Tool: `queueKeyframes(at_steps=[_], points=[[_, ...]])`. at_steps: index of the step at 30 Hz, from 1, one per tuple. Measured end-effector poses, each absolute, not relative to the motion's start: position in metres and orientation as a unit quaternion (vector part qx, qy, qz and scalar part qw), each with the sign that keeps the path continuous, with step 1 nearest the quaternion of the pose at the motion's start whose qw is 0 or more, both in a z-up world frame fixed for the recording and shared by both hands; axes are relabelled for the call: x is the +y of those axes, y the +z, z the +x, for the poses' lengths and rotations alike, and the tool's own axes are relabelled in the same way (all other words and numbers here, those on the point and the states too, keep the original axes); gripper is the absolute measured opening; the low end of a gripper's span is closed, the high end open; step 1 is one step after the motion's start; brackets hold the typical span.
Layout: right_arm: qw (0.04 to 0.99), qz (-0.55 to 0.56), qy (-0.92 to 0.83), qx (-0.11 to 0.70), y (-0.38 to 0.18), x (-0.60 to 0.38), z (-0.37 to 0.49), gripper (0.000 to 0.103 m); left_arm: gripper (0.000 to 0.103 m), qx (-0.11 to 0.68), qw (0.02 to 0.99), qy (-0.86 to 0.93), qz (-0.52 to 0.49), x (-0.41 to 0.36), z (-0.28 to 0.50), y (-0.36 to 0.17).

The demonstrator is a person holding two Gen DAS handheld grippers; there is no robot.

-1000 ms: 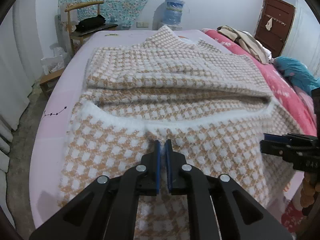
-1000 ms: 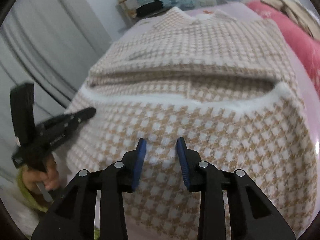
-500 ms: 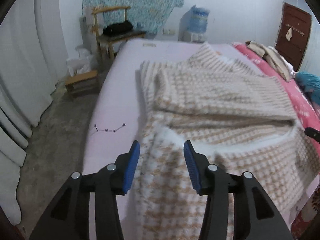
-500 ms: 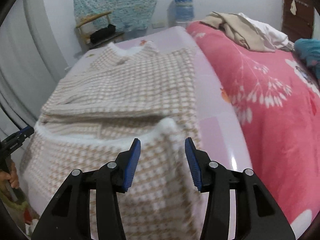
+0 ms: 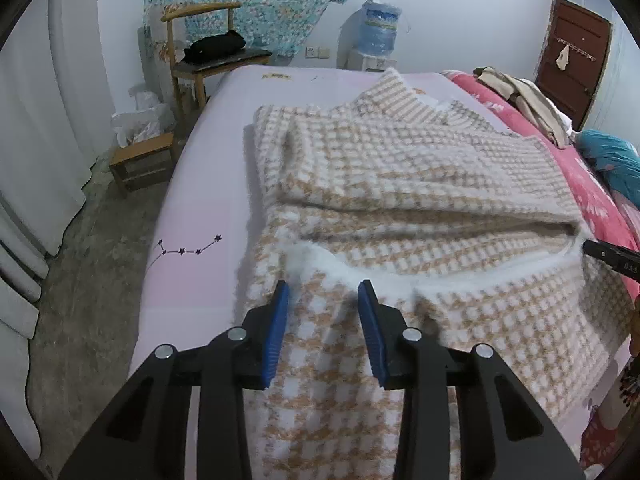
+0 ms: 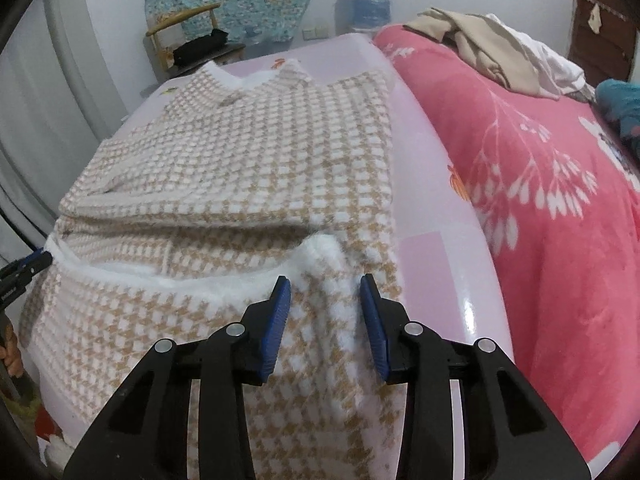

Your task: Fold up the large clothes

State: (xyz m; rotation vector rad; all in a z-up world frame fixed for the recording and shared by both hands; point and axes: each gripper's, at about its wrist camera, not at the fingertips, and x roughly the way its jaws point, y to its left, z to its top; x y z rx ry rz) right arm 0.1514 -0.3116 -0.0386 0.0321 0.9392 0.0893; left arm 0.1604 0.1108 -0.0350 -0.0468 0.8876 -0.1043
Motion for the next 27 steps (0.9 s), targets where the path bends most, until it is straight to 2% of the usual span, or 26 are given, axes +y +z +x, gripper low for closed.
queueKeyframes(at_steps=[2,4,5,6,7,10,18,27], points=[[0.89,0.014,0.042,0.455,-0.041,-0.311,0.154,0.034,0.035,0.438,0.898,-0.045,-0.023,0.112,0.163,-0.04],[0.891,0.004,0.044,0.452,-0.039,-0.308,0.152,0.021,0.034,0.442,0.896,-0.041,-0.02,0.113,0.166,-0.045],[0.89,0.003,0.047,0.453,-0.038,-0.306,0.15,0.008,0.033,0.441,0.896,-0.039,-0.019,0.112,0.165,-0.045],[0.891,0.003,0.049,0.452,-0.038,-0.305,0.148,0.007,0.027,0.439,0.897,-0.038,-0.017,0.111,0.166,-0.045],[0.893,-0.001,0.047,0.448,-0.037,-0.303,0.145,0.007,0.018,0.437,0.899,-0.036,-0.011,0.11,0.165,-0.045],[0.902,-0.006,0.043,0.43,-0.028,-0.301,0.139,0.005,0.011,0.424,0.905,-0.036,-0.012,0.11,0.161,-0.04],[0.925,0.002,0.044,0.377,0.008,-0.309,0.155,0.005,0.01,0.361,0.932,-0.031,-0.017,0.111,0.176,-0.001],[0.906,0.043,0.053,0.417,-0.035,-0.323,0.184,0.005,0.01,0.38,0.925,-0.022,-0.018,0.113,0.189,-0.035]])
